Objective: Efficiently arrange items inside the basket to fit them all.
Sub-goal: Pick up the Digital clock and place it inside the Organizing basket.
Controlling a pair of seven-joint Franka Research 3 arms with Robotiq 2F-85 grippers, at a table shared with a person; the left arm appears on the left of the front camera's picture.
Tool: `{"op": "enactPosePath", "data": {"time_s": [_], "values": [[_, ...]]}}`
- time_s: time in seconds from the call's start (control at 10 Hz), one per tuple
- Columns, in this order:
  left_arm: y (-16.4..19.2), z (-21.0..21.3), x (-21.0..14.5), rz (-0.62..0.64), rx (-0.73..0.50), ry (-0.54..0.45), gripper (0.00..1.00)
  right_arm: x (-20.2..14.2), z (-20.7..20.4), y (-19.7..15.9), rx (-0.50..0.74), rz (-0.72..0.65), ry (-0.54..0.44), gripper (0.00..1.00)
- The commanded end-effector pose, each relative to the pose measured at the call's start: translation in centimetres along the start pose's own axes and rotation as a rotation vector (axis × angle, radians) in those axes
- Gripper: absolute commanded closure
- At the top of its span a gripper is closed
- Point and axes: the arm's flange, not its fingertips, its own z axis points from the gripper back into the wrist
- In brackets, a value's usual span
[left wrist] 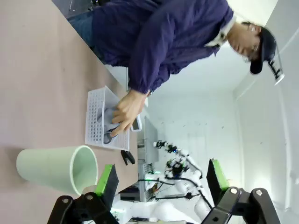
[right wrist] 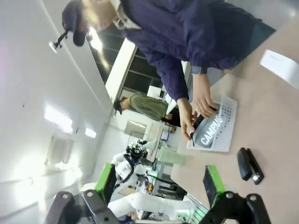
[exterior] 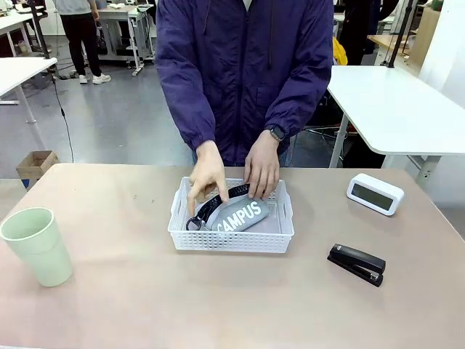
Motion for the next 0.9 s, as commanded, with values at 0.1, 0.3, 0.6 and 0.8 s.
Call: {"op": "enactPosePath", "data": {"time_s": [0.1, 0.3, 0.6, 0.8], "values": [[3.1, -3.7, -1.8, 0.089, -0.112, -0.045, 0.00, -1.4, -0.4, -5.2, 0.059, -0.072, -0.062, 0.00], [3.2, -4.5, -1.0, 0.122, -0.083, -0.067, 0.00, -1.3, -0.1, -6.1, 0.022, -0.105, -0.154, 0.00], [4.0, -2.8, 1.9, 0.134, -0.101, -0.044, 0.00, -0.7, 1.2, -7.1, 0.039, -0.128, -0.099, 0.00], [4.0, -2.8, 1.9, 0.134, -0.101, -0.044, 0.00, -0.7, 1.2, -7.1, 0.039, -0.128, -0.099, 0.00]]}}
